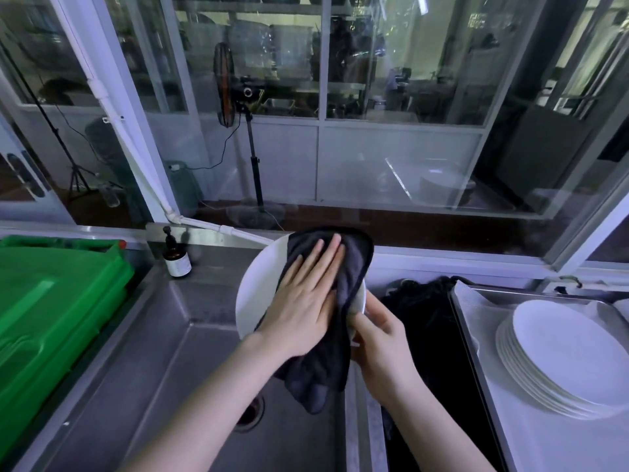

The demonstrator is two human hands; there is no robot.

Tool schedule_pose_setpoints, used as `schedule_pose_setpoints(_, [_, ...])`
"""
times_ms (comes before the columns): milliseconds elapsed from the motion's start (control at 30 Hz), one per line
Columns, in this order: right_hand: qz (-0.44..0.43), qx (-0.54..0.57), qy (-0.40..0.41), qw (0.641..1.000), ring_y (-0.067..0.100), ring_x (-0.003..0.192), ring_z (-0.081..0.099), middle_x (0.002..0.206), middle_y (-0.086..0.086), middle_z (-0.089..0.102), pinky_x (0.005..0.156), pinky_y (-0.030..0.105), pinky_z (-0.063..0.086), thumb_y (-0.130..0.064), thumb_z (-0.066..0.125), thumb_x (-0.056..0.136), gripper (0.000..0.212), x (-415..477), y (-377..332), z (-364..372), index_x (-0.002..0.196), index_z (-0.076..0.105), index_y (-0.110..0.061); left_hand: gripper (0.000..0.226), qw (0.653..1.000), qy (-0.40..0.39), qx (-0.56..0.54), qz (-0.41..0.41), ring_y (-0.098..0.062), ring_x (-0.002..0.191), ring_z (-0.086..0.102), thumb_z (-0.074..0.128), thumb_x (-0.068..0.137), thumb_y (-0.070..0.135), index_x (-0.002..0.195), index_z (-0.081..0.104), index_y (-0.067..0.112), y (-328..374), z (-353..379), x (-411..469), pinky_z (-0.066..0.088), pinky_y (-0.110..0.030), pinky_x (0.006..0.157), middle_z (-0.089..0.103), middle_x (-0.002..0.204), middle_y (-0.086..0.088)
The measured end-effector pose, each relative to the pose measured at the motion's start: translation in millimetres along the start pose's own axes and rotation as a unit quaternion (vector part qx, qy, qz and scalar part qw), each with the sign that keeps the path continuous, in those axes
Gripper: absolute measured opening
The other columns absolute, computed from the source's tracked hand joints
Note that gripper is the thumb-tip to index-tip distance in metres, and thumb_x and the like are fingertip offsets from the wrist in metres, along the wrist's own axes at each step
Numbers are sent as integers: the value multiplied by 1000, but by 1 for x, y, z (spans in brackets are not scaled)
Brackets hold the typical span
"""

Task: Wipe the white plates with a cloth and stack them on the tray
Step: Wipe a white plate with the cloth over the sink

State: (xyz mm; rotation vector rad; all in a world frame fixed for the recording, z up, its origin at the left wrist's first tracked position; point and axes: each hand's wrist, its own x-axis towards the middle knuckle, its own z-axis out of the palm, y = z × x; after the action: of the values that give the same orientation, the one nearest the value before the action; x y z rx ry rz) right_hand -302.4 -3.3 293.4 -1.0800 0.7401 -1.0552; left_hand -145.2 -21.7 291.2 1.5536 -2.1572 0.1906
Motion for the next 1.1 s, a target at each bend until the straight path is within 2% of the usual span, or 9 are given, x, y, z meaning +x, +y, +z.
schedule_pose_setpoints(100, [0,18,-25,1000,13,67,65,84,2,71,57,30,53,-4,54,92,38,-2,-4,1,120,72,-22,61,1000,9,11,-4,-21,153,6,24,98,26,156,15,12,-16,-10,19,15,-39,122,8,165,-1])
schedule_pose_setpoints(167, [-6,30,-12,999,16,69,64,86,3,72,59,32,54,-6,56,82,46,0,-11,-5,122,71,-22,61,998,6,37,-46,-22,152,7,19,99,33,156,18,11,-31,-16,18,15,-41,122,9,165,-2])
schedule_pose_setpoints(333, [-38,10,56,998,20,75,64,94,3,71,62,38,55,-9,59,78,47,16,-27,-29,121,71,-23,65,993,-65,28,-98,-15,150,-15,3,94,40,155,-1,19,-47,-6,-31,0,-42,124,-15,163,6])
schedule_pose_setpoints(500, [-26,-11,36,999,21,83,69,100,8,75,67,40,58,-7,57,82,46,15,-13,-18,122,71,-25,61,997,-43,-33,-53,-16,152,-4,21,98,29,156,8,17,3,14,-55,4,-44,123,0,165,2])
schedule_pose_setpoints(600, [-14,-4,6,1000,18,86,70,102,8,76,65,28,55,-5,56,87,42,8,0,-7,120,72,-24,62,998,-10,-53,-17,-17,153,0,28,97,24,156,10,17,14,15,-43,6,-43,122,4,166,3])
schedule_pose_setpoints(767, [11,6,-18,1000,13,68,61,83,4,70,56,26,51,-8,57,85,38,6,0,-3,118,72,-21,66,997,9,-70,37,-19,153,2,36,97,22,157,11,19,-6,8,-23,4,-44,123,5,166,5])
schedule_pose_setpoints(967, [40,-30,-64,997,13,74,68,96,4,74,65,34,57,-6,53,84,49,-2,2,-7,125,69,-27,61,998,32,-42,-39,-21,152,9,27,97,27,155,22,11,-42,-2,-8,17,-50,121,16,164,-2])
schedule_pose_setpoints(1033, [53,-55,-77,994,14,75,68,95,4,73,65,34,57,-6,53,83,51,-3,2,-8,126,68,-27,61,995,41,-49,-82,-22,150,23,23,97,35,153,31,13,-50,-6,-7,22,-44,119,28,161,-2])
schedule_pose_setpoints(1100, [61,-77,-83,992,17,77,69,95,6,74,65,35,56,-7,54,81,51,-1,0,-9,125,69,-27,61,981,21,-133,-141,-22,141,38,25,95,43,149,41,18,-58,-14,-7,30,-39,114,42,154,-1])
